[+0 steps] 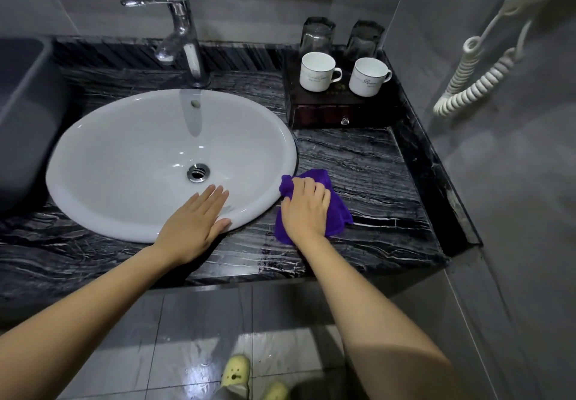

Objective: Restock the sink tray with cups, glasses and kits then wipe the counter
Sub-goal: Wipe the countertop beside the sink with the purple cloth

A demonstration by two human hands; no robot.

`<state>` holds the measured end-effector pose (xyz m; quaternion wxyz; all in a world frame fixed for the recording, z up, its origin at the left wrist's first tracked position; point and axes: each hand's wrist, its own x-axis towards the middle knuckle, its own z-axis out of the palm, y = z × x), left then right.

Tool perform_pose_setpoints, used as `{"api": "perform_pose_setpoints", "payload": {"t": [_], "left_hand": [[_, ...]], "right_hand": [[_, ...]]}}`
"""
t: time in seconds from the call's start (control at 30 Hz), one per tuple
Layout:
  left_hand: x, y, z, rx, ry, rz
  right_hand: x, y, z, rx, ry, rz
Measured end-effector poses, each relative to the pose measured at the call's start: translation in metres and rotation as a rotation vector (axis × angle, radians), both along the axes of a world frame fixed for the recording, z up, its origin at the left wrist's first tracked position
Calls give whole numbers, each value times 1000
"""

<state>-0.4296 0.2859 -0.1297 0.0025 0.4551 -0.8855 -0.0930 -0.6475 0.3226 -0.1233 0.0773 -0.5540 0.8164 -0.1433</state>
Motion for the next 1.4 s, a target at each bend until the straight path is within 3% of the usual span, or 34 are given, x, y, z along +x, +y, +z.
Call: {"api": "perform_pose_setpoints", "payload": {"t": [0.23, 0.4, 0.6, 0.73, 0.9, 1.0, 1.1, 1.27, 1.4], "left_hand": [[-1, -1, 1, 1, -5, 1], [0, -1, 0, -2, -13, -2], [-1, -1, 0, -5, -7, 0], [-1, 0, 0, -3, 1, 2], [-1, 0, 1, 0, 15, 0], [-1, 1, 2, -1, 20, -4], [-1, 1, 2, -3, 13, -7], [0, 2, 1, -17, 11, 26], [12, 3, 3, -9, 3, 60]], "right_hand": [[-35, 2, 47, -152, -294, -99], [-40, 2, 68, -250, -149, -141], [-17, 49, 32, 88, 66, 210], [-28, 62, 35, 209, 8, 392], [-42, 63, 40, 139, 194, 517], [-41, 57, 23, 60, 86, 675], [-19, 69, 5, 44, -27, 641], [29, 83, -9, -55, 45, 613], [5, 68, -8, -73, -6, 483]]}}
